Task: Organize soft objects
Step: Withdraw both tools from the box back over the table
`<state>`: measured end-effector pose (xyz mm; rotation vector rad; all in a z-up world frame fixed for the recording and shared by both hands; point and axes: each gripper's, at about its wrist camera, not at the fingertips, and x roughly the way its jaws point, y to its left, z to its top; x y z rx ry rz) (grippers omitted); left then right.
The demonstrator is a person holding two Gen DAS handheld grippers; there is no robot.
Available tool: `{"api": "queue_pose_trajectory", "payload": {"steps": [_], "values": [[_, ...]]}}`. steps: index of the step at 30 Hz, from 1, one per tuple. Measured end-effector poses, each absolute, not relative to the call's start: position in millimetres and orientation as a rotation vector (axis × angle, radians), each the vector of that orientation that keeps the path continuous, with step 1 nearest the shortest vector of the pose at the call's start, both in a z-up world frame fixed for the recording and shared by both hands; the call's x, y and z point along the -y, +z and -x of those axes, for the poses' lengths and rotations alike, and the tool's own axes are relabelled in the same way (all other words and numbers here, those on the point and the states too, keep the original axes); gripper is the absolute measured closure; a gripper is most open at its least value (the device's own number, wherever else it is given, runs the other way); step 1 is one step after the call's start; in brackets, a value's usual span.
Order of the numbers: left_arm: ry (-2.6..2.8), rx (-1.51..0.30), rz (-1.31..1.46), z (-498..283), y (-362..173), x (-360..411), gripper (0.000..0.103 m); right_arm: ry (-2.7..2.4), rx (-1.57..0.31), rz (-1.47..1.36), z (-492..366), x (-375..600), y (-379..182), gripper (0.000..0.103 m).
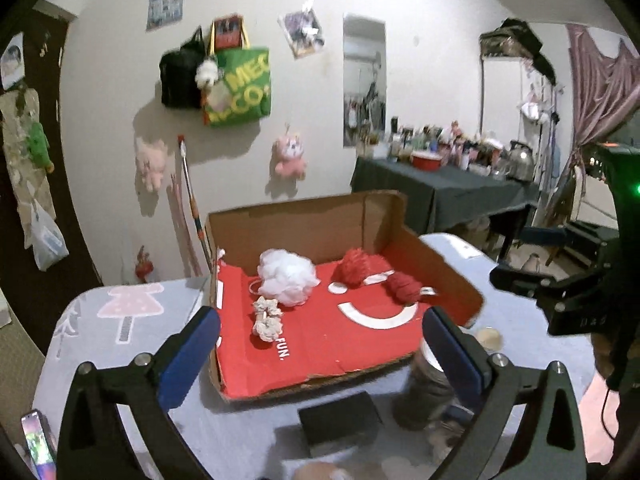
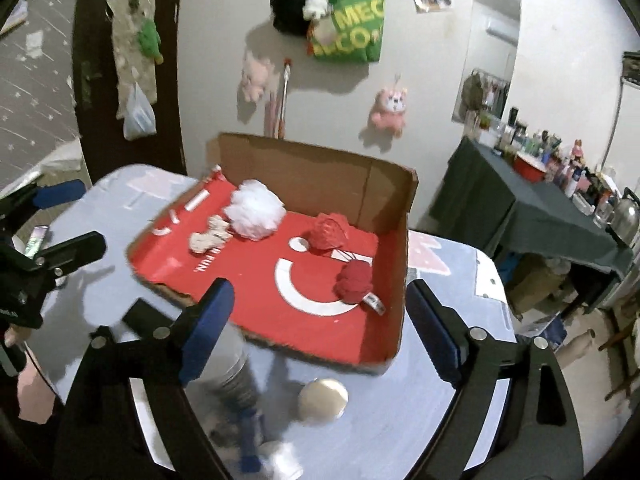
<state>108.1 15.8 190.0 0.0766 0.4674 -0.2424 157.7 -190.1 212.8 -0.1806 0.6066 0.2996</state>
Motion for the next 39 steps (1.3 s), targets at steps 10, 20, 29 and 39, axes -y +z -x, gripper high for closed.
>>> {"api": "queue_pose_trajectory", "payload": {"steps": [10,20,29,39], "values": [[-0.198,-0.371,-0.029,-35.0,166.5,-0.9,0.000,0.224,-0.400,0.112,-60.7,191.1,194.4,0.008],[-0.159,-0.366,0.012,-4.8,120.5,-2.8,0.000,0.226,-0.412,0.036,-26.3,189.6,138.8,0.007],[-0.117,-0.478,0.023,-11.5,68.4,-12.3,0.000,0.198,-0.508,0.030,-24.4,184.8,83.2,0.007],[-0.106,-0.543,0.050,-17.9,49.8,-24.4,0.000,0.200,-0.569,0.007,-31.0,185.7,65.5,0.007]]}}
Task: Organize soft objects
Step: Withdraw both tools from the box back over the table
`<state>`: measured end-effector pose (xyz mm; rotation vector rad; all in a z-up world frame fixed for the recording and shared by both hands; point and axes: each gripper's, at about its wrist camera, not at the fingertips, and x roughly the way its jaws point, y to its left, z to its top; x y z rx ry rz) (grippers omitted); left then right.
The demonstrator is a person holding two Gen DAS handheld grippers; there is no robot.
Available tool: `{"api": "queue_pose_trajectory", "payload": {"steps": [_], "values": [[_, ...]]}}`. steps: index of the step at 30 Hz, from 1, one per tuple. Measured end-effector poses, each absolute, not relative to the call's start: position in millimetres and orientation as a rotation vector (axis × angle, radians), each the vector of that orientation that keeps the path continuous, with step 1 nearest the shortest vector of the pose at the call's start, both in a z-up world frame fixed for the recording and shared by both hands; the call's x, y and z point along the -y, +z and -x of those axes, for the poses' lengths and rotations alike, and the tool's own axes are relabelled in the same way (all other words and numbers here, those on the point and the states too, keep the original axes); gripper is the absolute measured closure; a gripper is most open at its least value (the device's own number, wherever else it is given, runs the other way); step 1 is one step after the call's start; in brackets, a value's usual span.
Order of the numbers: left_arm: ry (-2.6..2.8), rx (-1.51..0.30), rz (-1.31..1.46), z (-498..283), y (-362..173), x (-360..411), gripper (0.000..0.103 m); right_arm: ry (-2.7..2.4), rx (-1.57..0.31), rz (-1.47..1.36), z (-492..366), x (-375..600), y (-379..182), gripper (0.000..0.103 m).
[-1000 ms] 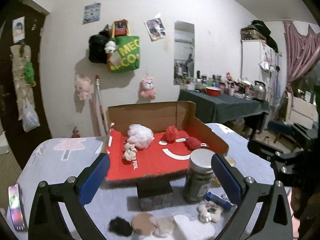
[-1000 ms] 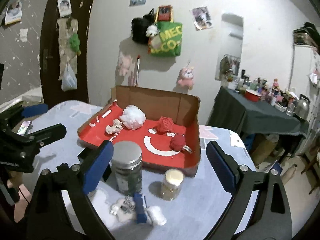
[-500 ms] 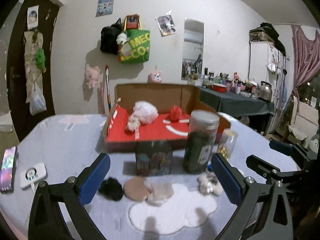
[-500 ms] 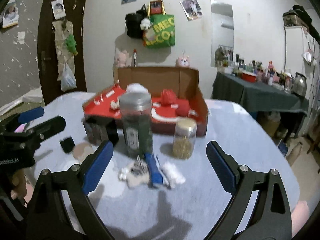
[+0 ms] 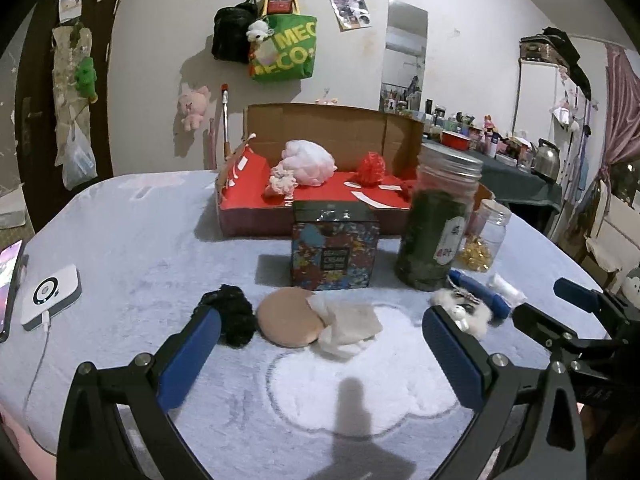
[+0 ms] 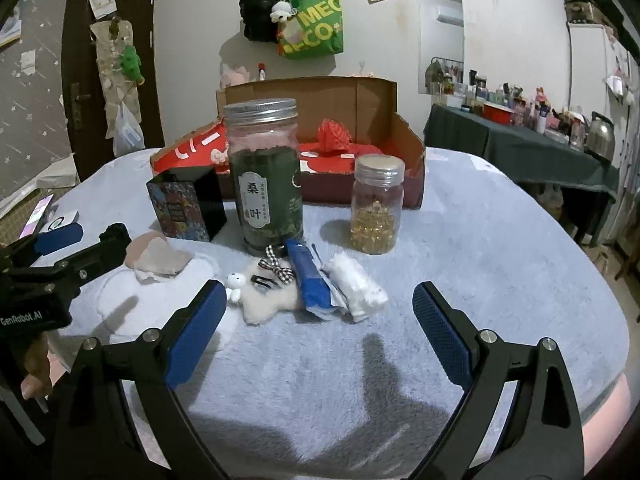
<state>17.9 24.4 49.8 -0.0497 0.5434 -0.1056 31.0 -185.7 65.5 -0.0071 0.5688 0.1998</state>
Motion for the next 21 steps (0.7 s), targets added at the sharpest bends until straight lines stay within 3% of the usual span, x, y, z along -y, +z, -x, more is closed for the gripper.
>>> {"api": "queue_pose_trajectory", "payload": {"steps": [16,21], "values": [[-0.073,-0.623,0.015,-41.1,44.4,-54.7,0.000,0.200,-0.639,-0.044,-56.9,206.1,58.1,0.007],[-0.067,-0.679,0.022,-54.5,41.2,-70.9,0.006,0.216,-0.680,-0.088,-71.2,217.6,57.2,0.008]]}}
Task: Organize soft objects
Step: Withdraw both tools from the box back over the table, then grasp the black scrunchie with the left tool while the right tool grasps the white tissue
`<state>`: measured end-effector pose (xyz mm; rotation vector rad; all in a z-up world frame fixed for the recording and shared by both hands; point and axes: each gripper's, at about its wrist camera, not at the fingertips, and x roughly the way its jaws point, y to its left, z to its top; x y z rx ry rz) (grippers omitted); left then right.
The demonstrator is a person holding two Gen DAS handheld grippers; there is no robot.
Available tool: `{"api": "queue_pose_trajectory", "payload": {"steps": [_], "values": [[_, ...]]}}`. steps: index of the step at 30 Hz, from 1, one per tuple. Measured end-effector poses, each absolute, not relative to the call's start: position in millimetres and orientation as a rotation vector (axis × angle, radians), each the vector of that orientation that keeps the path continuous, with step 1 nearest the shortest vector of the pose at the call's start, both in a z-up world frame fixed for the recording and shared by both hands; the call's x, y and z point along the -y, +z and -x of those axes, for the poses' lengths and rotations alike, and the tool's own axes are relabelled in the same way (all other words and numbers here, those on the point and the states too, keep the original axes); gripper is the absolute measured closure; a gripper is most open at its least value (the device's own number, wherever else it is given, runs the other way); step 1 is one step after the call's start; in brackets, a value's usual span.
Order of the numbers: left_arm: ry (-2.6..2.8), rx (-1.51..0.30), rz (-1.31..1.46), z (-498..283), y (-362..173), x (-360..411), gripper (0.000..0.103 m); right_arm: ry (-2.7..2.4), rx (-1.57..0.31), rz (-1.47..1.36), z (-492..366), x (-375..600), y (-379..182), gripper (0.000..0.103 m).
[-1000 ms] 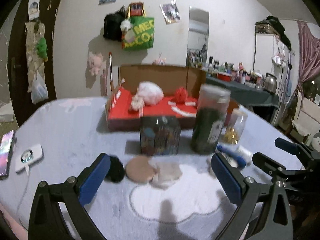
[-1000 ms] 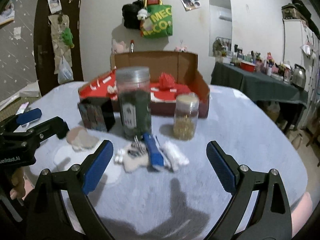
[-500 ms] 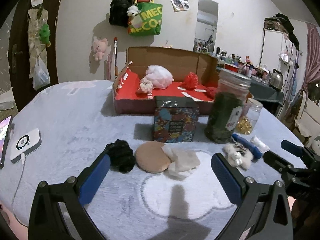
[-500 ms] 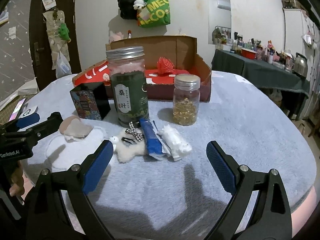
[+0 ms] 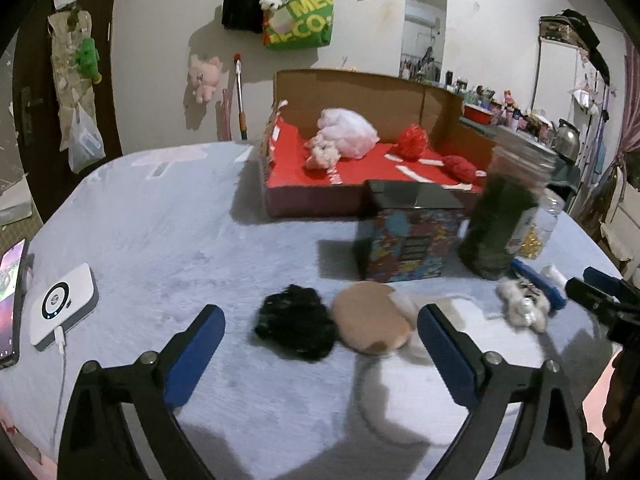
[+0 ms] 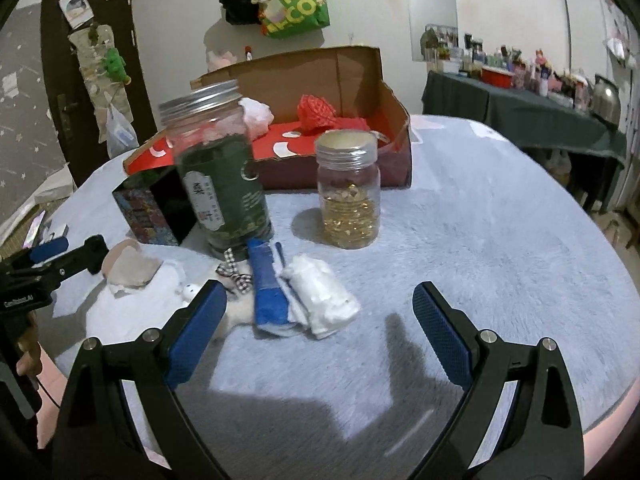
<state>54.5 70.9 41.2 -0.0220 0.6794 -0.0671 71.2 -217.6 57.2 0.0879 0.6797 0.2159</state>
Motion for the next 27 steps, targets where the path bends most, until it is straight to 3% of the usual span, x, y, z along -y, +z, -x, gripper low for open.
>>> {"api": "queue_pose_trajectory", "payload": {"steps": [6,10,13,15,17,27], "values": [[-0.062,-0.735,0.037,-68.5,37.1,-89.5,0.012,0.224,-0.722,-0.148,-87.1,231.4,53.2,0.011],[-0.075,-0.778,0.046,-77.1,32.0,-96.2,0.026,0.236,-0.774,-0.180,-97.4,236.3,47.1,0.036],[-0.113,-0.829,0.079,-84.1,24.2,-100.0,0.047,0.265,-0.810,-0.221,-103.3,240.9,41.4,0.053],[-0.138,-0.823,0.098,-83.3,24.8,-101.8,0.068,0.293,-0.814,-0.228,-103.5,241.9,41.6,0.073],[-0.151,-0.826,0.106,-82.8,26.2,-101.3,0.071,0.343,-0.827,-0.253,-103.6,241.4,41.4,0.083],[-0.210,-0.747,0.135,-71.0,54.4,-85.0,0.074,0.381,-0.736,-0.177,-87.8,226.1,66.7,0.088]]}}
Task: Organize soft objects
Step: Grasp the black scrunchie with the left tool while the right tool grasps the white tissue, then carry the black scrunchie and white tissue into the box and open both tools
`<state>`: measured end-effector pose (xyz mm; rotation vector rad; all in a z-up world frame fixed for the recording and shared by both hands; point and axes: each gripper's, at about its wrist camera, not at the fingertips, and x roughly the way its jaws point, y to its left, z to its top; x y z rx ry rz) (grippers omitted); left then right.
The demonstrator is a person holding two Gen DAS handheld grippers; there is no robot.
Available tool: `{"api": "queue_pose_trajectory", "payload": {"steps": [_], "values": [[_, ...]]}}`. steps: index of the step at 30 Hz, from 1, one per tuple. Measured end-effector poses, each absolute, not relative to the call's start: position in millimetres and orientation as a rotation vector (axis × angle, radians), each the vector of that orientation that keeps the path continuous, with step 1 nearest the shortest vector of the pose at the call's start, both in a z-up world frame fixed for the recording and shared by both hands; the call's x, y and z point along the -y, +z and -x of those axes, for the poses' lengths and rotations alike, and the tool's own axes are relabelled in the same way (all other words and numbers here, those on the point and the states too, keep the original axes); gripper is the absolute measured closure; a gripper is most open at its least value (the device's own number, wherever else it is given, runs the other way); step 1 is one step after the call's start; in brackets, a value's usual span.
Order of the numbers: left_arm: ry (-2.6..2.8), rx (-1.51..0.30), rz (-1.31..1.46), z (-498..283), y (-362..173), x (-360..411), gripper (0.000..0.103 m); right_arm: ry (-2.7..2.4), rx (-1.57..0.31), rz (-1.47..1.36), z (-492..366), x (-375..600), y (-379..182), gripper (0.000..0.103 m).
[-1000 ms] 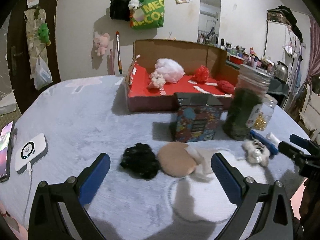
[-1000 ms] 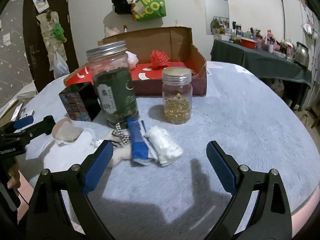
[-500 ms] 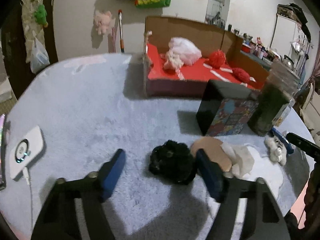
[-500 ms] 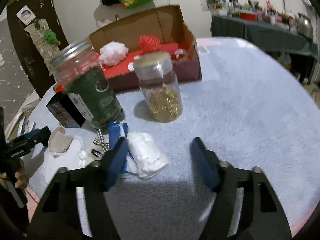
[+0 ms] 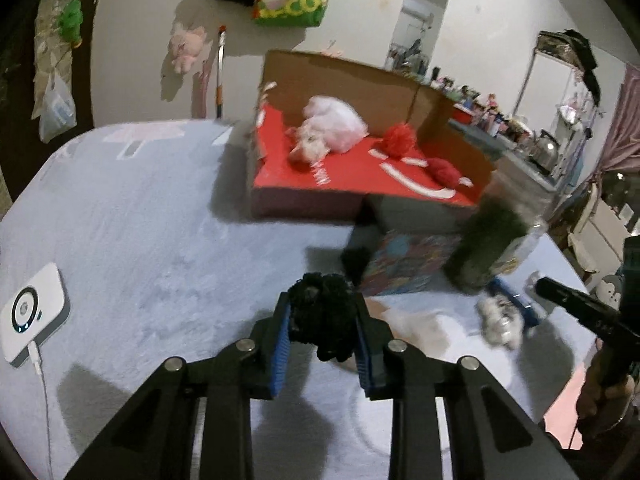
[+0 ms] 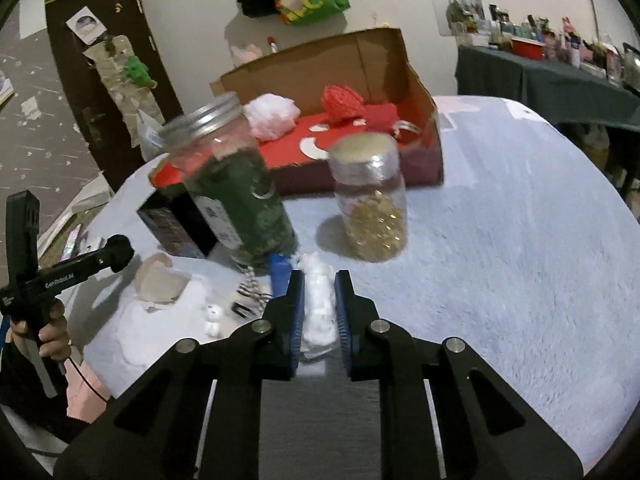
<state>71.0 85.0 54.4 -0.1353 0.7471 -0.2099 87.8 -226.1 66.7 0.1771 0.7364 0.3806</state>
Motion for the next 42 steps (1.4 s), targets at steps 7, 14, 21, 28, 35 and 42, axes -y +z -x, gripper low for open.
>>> {"api": "queue_pose_trajectory", "payload": {"steps": [7,14,21,28,35,42], "values": [[-0.355,-0.751,0.125,-70.1,60.1,-45.6,0.074,0.436,-0.719,-0.181,-88.5,216.4,73.3,0.088],[-0.486,-0.772,0.105,-74.6,59.0,-5.7,0.074,0.492,-0.722,-0.199,-92.8,209.6,74.9,0.088],[-0.544,-0.794,0.081,-81.8,57.4,18.3,0.074,0.539,-0.723,-0.185,-96.6,198.2,75.4,0.088],[-0.542,-0.808,0.079,-84.5,53.8,21.4,0.074,0.558,-0.734,-0.189,-99.7,195.1,71.9,0.088],[-0.511,-0.802,0.076,-85.3,55.1,12.6,0.074,0.547,-0.731,-0.185,-98.3,197.8,72.9,0.088],[-0.433,-0.811,0.089,-85.4,59.5,-19.3,0.074,0.501,-0.728,-0.190,-97.7,214.3,74.1,0.088]]}}
